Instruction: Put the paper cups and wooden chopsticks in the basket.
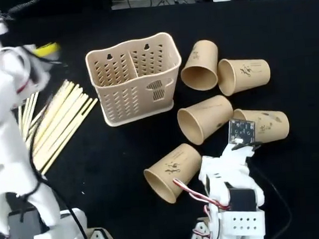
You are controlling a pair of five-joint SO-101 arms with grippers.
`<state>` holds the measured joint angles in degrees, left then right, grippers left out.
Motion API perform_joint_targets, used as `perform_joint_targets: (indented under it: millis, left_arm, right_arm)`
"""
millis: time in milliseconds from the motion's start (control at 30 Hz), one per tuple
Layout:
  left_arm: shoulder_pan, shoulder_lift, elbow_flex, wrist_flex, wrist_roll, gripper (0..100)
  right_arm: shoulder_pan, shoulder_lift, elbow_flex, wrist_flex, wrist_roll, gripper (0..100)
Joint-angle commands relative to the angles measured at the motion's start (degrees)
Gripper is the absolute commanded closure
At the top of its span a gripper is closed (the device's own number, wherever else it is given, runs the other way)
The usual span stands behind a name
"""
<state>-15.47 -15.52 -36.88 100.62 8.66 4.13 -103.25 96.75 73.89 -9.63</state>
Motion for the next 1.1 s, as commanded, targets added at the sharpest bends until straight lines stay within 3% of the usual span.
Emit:
perform_joint_targets:
  millis: [0,167,233,433,567,733,833,967,1067]
  left_arm:
    - [-4.53,-1.49,14.02,0.26,-8.26,72]
    - [-4.53,-13.36,33.27,-1.85,-13.36,72]
    - [-4.53,-21.89,40.57,-4.75,-13.54,72]
    - [-9.89,-45.54,68.18,-19.43,-13.45,72]
    - [-10.33,-48.62,82.24,-24.09,-14.86,72]
    - [-10.51,-48.09,96.31,-31.30,-18.02,72]
    - [-12.88,-48.09,104.22,-38.42,-18.11,72]
    - [-15.16,-48.09,111.78,-45.54,-18.11,72]
    - [-16.31,-48.09,117.23,-49.14,-18.29,72]
  right_arm:
    - [0.26,-3.65,-0.13,0.00,0.18,98.4]
    - [-5.19,-3.65,-0.22,-0.97,3.69,98.3]
    - [-5.98,-3.65,-1.10,-1.05,11.87,98.3]
    - [0.44,-3.65,-8.22,-1.05,44.31,98.3]
    - [0.97,-3.65,-12.97,-0.70,56.70,98.2]
    - [0.44,-2.95,-27.03,1.05,57.05,83.8]
    - [-5.80,1.54,-36.53,5.54,57.23,82.2]
    - [-15.74,20.44,-47.60,14.68,58.11,82.2]
    - [-23.74,37.93,-54.99,18.46,53.10,82.1]
